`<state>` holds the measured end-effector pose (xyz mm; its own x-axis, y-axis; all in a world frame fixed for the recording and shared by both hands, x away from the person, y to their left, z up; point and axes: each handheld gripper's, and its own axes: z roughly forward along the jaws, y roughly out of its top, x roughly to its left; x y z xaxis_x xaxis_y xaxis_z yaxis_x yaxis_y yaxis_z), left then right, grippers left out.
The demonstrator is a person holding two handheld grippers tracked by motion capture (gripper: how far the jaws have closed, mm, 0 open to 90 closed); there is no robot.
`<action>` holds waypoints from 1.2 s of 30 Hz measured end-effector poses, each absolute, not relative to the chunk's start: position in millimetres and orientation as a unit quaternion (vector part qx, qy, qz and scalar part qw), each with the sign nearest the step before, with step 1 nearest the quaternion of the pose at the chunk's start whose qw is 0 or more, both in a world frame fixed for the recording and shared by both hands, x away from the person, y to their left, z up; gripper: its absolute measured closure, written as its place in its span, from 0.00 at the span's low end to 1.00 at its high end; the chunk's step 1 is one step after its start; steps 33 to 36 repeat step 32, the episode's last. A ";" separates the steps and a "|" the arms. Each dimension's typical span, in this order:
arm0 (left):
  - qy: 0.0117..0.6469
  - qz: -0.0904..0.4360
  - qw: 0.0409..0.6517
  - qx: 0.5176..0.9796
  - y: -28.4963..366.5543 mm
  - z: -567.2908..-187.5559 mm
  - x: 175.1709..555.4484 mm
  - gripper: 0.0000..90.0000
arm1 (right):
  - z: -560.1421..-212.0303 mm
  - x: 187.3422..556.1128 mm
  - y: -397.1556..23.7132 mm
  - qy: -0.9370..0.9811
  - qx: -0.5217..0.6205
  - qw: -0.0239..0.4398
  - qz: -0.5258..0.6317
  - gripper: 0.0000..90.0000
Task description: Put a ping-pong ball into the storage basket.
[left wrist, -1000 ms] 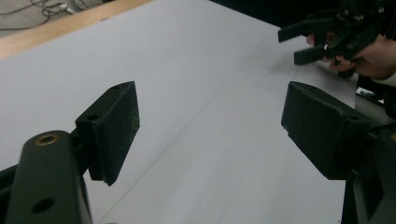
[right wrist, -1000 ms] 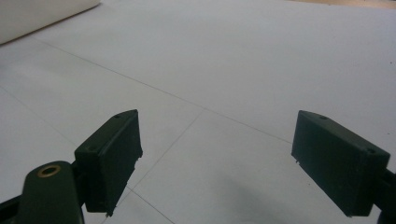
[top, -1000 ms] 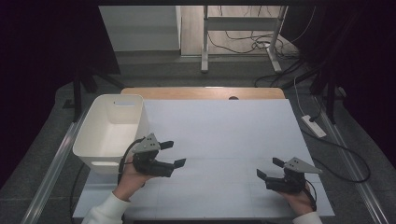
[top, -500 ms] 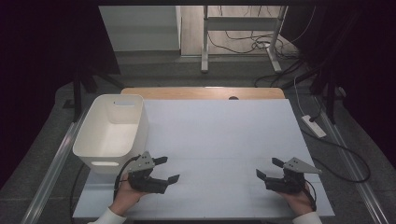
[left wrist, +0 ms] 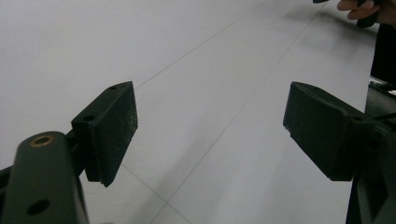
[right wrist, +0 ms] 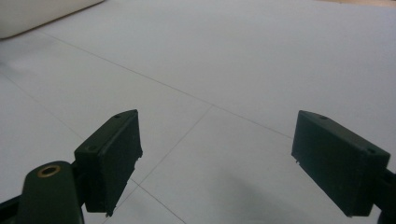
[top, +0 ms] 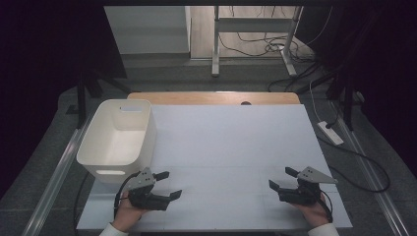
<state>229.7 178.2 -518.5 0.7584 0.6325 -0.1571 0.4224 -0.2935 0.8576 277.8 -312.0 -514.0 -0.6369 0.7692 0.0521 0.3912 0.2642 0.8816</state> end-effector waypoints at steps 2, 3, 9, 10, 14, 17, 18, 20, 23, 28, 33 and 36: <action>0.330 0.108 0.493 0.797 182.5 -520.1 225.8 0.21 | -514.3 277.2 -311.8 0.770 0.377 0.197 0.475 0.18; 0.330 0.108 0.493 0.797 182.5 -520.1 225.8 0.21 | -514.3 277.2 -311.8 0.770 0.377 0.197 0.475 0.18; 0.335 0.114 0.489 0.797 191.8 -525.1 220.7 0.21 | -514.4 276.6 -311.6 0.773 0.373 0.196 0.475 0.18; 0.337 0.113 0.490 0.796 192.1 -525.6 221.2 0.21 | -514.5 276.7 -311.3 0.773 0.372 0.196 0.475 0.18; 0.335 0.111 0.488 0.798 189.3 -526.8 222.6 0.21 | -514.3 276.2 -309.8 0.776 0.367 0.196 0.474 0.18; 0.335 0.110 0.490 0.798 188.0 -526.5 222.6 0.21 | -514.3 275.8 -309.4 0.776 0.366 0.195 0.475 0.18; 0.335 0.111 0.490 0.797 187.8 -526.3 222.8 0.21 | -514.3 275.7 -309.5 0.776 0.366 0.194 0.475 0.18; 0.335 0.111 0.490 0.797 187.7 -526.0 223.1 0.21 | -514.5 275.6 -309.5 0.777 0.365 0.194 0.475 0.18; 0.336 0.111 0.489 0.797 187.4 -526.1 223.4 0.21 | -514.5 275.5 -309.6 0.777 0.364 0.193 0.476 0.18; 0.337 0.110 0.490 0.797 187.6 -526.1 223.9 0.21 | -514.8 275.6 -310.0 0.778 0.363 0.193 0.476 0.18; 0.338 0.110 0.490 0.796 188.0 -526.2 224.1 0.20 | -514.7 275.6 -310.2 0.778 0.362 0.193 0.475 0.18; 0.338 0.110 0.490 0.796 188.0 -526.2 224.1 0.20 | -514.7 275.6 -310.2 0.778 0.362 0.193 0.475 0.18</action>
